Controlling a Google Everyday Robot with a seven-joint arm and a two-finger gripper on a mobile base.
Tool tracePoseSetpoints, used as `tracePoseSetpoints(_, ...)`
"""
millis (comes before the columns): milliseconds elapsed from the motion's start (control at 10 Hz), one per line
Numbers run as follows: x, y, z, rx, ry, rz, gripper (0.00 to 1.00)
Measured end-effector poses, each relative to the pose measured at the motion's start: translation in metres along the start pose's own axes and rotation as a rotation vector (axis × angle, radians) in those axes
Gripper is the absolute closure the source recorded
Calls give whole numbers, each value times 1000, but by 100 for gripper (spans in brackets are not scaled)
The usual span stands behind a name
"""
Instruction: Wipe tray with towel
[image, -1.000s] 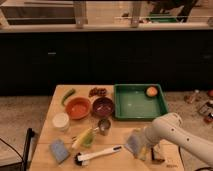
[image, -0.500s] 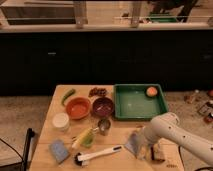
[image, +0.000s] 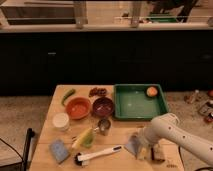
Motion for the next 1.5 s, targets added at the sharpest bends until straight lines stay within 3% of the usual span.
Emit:
tracePoseSetpoints(300,3,3,-6,-7,4,0,98)
tracePoseSetpoints(600,1,4,-9,3,6,-9,100)
tracePoseSetpoints(1000,-7,30,-56,74,25,-73,100)
tracePoseSetpoints(1500,-10,27,-80,111,35,-103,100)
